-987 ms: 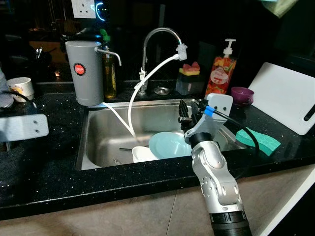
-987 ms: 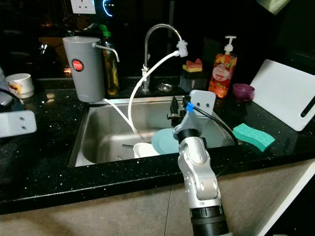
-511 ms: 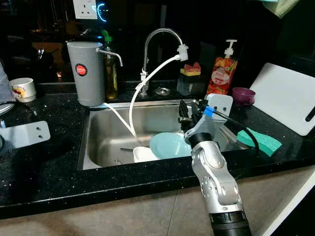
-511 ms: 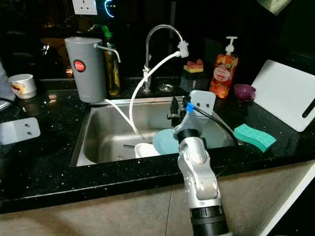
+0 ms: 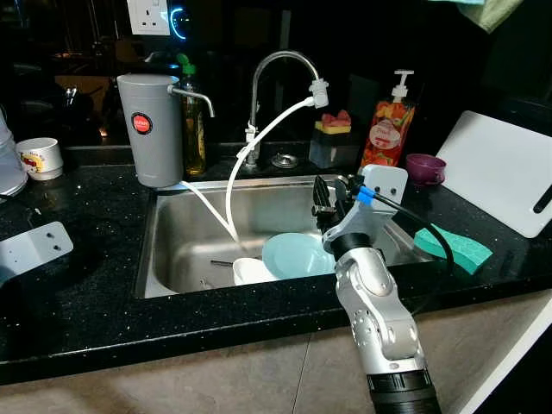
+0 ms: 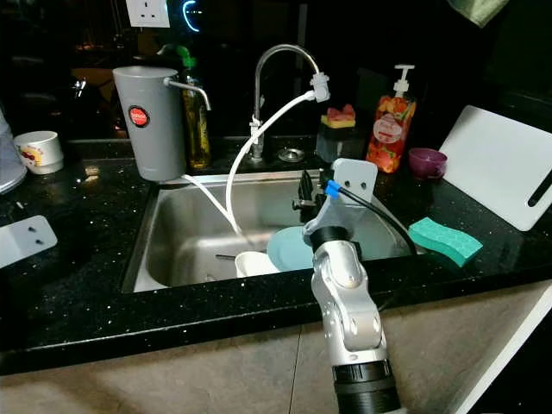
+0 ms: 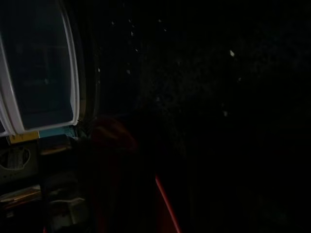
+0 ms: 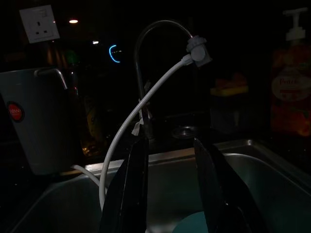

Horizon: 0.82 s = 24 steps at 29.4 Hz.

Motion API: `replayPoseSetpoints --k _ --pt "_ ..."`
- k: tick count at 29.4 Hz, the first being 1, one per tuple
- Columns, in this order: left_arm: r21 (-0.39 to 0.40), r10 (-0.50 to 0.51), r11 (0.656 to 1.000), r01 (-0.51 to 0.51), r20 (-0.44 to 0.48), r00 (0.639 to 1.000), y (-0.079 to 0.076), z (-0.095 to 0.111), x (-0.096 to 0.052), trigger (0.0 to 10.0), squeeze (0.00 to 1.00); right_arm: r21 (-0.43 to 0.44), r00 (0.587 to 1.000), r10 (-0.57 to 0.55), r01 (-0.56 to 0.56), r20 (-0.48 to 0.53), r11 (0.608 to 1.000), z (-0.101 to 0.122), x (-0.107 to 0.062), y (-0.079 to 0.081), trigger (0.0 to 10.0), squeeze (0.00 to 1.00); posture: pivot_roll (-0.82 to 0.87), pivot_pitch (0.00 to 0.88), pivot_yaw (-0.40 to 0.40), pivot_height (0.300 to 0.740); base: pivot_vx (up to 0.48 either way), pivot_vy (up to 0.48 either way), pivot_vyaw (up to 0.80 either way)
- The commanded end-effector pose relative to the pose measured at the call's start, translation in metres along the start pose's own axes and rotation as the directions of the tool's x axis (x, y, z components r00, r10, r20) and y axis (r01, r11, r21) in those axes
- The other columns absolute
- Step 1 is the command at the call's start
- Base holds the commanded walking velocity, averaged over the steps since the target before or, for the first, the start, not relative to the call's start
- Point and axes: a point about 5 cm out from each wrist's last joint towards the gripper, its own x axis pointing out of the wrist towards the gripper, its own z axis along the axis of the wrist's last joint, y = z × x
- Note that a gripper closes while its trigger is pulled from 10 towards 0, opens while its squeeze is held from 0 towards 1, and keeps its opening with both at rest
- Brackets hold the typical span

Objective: Kitchen organization

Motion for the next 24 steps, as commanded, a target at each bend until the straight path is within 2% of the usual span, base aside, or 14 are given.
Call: replayPoseSetpoints --k 1,2,3,13,19,24 --pt "0.007 -0.017 1.000 0.017 -0.005 1.000 -0.008 0.002 0.001 3.8 0.00 -0.003 1.000 -0.003 0.003 -0.004 1.000 -0.002 0.000 0.001 10.0 0.00 0.18 0.050 -0.026 0.740 0.000 0.000 0.00" --pt "0.007 -0.017 1.000 0.017 -0.005 1.000 -0.008 0.002 0.001 3.8 0.00 -0.003 1.000 -0.003 0.003 -0.004 1.000 -0.002 0.000 0.001 10.0 0.00 0.18 0.050 -0.026 0.740 0.000 0.000 0.00" --pt "0.014 -0.006 1.000 0.006 -0.014 1.000 -0.008 0.001 0.001 10.0 0.00 -0.003 1.000 -0.004 0.004 -0.005 1.000 -0.002 0.000 0.001 10.0 0.00 0.18 0.050 -0.026 0.740 0.000 0.000 0.00" --pt "0.007 0.020 1.000 -0.020 -0.044 0.999 -0.007 -0.004 0.000 10.0 0.00 0.000 1.000 -0.005 0.005 -0.006 1.000 -0.002 0.000 0.000 10.0 0.00 0.18 0.050 -0.026 0.740 0.000 0.000 0.00" --pt "0.040 0.069 0.997 -0.067 -0.051 0.996 -0.004 -0.004 -0.003 10.0 0.00 0.004 1.000 -0.003 0.003 -0.008 1.000 -0.002 0.001 0.000 10.0 0.00 0.18 0.050 -0.033 0.740 0.000 0.000 0.00" --pt "-0.001 0.127 0.992 -0.127 -0.063 0.990 0.004 -0.005 -0.003 10.0 0.00 0.005 1.000 -0.001 0.001 -0.008 1.000 -0.002 0.001 0.000 10.0 0.00 0.18 0.048 -0.033 0.740 0.000 0.000 0.00"
